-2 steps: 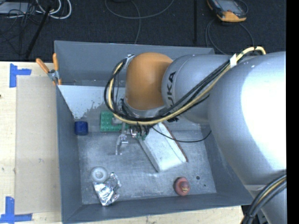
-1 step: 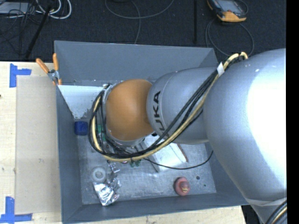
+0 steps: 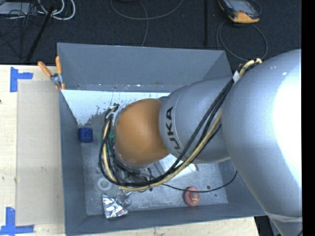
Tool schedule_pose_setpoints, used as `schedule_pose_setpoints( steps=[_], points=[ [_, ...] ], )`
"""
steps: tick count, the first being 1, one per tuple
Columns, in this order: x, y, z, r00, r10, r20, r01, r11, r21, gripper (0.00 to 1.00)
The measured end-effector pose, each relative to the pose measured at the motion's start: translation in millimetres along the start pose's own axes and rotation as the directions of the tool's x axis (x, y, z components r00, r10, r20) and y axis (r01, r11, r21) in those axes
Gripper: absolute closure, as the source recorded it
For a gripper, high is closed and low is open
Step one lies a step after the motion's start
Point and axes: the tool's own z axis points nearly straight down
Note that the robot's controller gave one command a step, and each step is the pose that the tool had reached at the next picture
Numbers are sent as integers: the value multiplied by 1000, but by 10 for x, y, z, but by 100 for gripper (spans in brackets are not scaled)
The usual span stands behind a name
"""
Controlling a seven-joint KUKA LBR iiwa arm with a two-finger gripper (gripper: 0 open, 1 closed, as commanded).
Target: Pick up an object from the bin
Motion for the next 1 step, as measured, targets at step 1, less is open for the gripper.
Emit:
schedule_pose_setpoints(
  steps=[1],
  points=[
    [57,370,244,873,-487,5,487,873,7,0]
  ],
)
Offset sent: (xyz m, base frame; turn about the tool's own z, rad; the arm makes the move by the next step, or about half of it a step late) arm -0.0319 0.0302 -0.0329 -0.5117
